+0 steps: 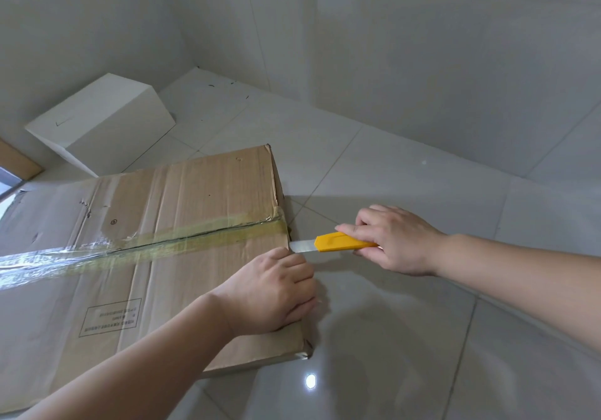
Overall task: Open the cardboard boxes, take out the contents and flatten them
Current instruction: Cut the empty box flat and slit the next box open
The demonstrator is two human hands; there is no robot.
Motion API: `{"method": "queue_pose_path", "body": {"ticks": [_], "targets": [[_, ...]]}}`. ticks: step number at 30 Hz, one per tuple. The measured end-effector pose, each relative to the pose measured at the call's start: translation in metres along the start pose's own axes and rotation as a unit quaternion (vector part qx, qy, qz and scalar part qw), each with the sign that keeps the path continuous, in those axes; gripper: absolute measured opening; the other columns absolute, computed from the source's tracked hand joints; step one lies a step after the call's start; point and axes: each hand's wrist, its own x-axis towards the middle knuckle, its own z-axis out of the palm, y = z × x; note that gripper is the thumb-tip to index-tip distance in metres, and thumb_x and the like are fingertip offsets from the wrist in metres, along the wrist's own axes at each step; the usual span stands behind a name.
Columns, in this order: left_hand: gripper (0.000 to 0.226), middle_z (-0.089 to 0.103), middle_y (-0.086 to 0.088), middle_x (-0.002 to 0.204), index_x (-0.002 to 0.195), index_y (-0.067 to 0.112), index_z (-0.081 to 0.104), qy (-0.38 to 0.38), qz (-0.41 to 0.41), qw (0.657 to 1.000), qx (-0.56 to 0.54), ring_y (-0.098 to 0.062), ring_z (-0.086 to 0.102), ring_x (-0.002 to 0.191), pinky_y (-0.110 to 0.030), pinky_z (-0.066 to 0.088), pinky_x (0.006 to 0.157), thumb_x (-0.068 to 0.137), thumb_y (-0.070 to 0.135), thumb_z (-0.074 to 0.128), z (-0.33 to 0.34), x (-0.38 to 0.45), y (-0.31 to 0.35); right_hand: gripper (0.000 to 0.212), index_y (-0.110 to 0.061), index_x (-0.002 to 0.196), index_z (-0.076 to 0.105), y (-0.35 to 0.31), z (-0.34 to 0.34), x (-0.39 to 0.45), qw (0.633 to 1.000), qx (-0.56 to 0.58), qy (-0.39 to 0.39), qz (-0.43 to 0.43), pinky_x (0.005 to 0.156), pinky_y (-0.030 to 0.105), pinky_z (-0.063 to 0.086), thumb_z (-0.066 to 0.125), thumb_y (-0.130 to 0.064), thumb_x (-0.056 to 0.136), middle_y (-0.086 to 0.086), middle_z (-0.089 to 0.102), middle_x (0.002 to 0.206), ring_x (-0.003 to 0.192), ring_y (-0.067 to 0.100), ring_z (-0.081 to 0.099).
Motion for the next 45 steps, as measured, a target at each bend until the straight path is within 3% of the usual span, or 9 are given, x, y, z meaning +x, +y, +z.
{"method": "queue_pose_path", "body": {"ticks": [10, 14, 23, 32, 35, 40, 42, 43, 45], "targets": [[0.028, 0.050, 0.003, 0.068, 0.068, 0.019, 0.048, -0.003, -0.001, 1.000, -0.018, -0.020, 0.050, 0.066, -0.029, 0.037, 0.064, 0.093, 0.030, 0.056, 0.000, 0.004, 0.000, 0.056, -0.020, 0.128, 0.061, -0.009, 0.008, 0.007, 0.997, 0.068, -0.024, 0.026, 0.066, 0.032, 0.048, 0.041, -0.048, 0.083, 0.006, 0.061, 0.091, 0.081, 0.029, 0.061], [0.029, 0.050, 0.003, 0.069, 0.068, 0.019, 0.048, -0.012, -0.005, 1.000, -0.025, -0.019, 0.050, 0.067, -0.028, 0.035, 0.065, 0.094, 0.031, 0.055, -0.001, 0.004, 0.000, 0.059, -0.023, 0.141, 0.047, -0.014, 0.007, 0.024, 0.997, 0.057, -0.026, 0.052, 0.082, 0.035, 0.045, 0.042, -0.048, 0.088, 0.009, 0.058, 0.107, 0.102, 0.029, 0.054], [0.028, 0.052, 0.002, 0.072, 0.070, 0.018, 0.051, -0.020, -0.008, 0.999, -0.041, -0.020, 0.052, 0.070, -0.030, 0.040, 0.065, 0.094, 0.031, 0.055, -0.001, 0.003, 0.000, 0.051, -0.025, 0.143, 0.043, -0.013, 0.001, 0.042, 0.994, 0.031, 0.001, 0.104, 0.088, 0.033, 0.042, 0.048, -0.044, 0.095, 0.005, 0.058, 0.114, 0.111, 0.027, 0.051], [0.027, 0.052, 0.002, 0.072, 0.071, 0.019, 0.051, -0.031, -0.010, 0.998, -0.053, -0.020, 0.051, 0.070, -0.029, 0.038, 0.065, 0.093, 0.032, 0.056, -0.003, 0.005, -0.001, 0.051, -0.027, 0.143, 0.042, -0.021, 0.000, 0.059, 0.993, 0.028, -0.043, 0.103, 0.090, 0.035, 0.043, 0.048, -0.045, 0.096, 0.006, 0.059, 0.114, 0.111, 0.026, 0.051], [0.024, 0.056, 0.001, 0.077, 0.074, 0.017, 0.057, -0.033, -0.027, 0.998, -0.053, -0.021, 0.053, 0.074, -0.030, 0.039, 0.068, 0.094, 0.030, 0.055, -0.007, 0.002, -0.002, 0.046, -0.022, 0.135, 0.050, -0.021, -0.001, 0.043, 0.988, 0.069, -0.048, 0.131, 0.084, 0.036, 0.046, 0.050, -0.043, 0.095, 0.007, 0.061, 0.109, 0.103, 0.028, 0.056], [0.020, 0.063, -0.001, 0.098, 0.095, 0.016, 0.066, -0.036, -0.138, 0.989, -0.045, -0.022, 0.060, 0.090, -0.036, 0.048, 0.079, 0.090, 0.024, 0.049, -0.022, -0.016, -0.023, 0.022, -0.012, 0.097, 0.062, -0.023, -0.007, 0.010, 0.970, 0.172, -0.035, 0.167, 0.071, 0.039, 0.045, 0.058, -0.034, 0.093, 0.008, 0.062, 0.080, 0.075, 0.025, 0.055], [0.027, 0.063, 0.002, 0.102, 0.101, 0.019, 0.066, -0.045, -0.204, 0.977, -0.046, -0.018, 0.060, 0.096, -0.034, 0.049, 0.085, 0.091, 0.027, 0.042, -0.029, -0.023, -0.032, 0.021, -0.009, 0.090, 0.063, -0.031, -0.009, 0.003, 0.939, 0.266, -0.035, 0.215, 0.064, 0.038, 0.045, 0.058, -0.028, 0.094, 0.013, 0.061, 0.076, 0.063, 0.020, 0.052], [0.028, 0.063, 0.003, 0.106, 0.104, 0.020, 0.065, -0.048, -0.228, 0.971, -0.045, -0.016, 0.059, 0.100, -0.033, 0.047, 0.089, 0.092, 0.026, 0.041, -0.031, -0.026, -0.035, 0.022, -0.006, 0.089, 0.063, -0.038, -0.011, -0.001, 0.897, 0.356, -0.040, 0.258, 0.059, 0.035, 0.047, 0.056, -0.025, 0.096, 0.016, 0.063, 0.077, 0.060, 0.017, 0.054], [0.027, 0.063, 0.004, 0.113, 0.111, 0.020, 0.065, -0.059, -0.251, 0.965, -0.038, -0.016, 0.057, 0.107, -0.033, 0.044, 0.093, 0.091, 0.018, 0.047, -0.032, -0.030, -0.040, 0.026, -0.004, 0.087, 0.061, -0.051, -0.013, -0.010, 0.750, 0.560, -0.080, 0.342, 0.049, 0.027, 0.048, 0.049, -0.023, 0.100, 0.012, 0.066, 0.074, 0.054, 0.016, 0.059]]}}
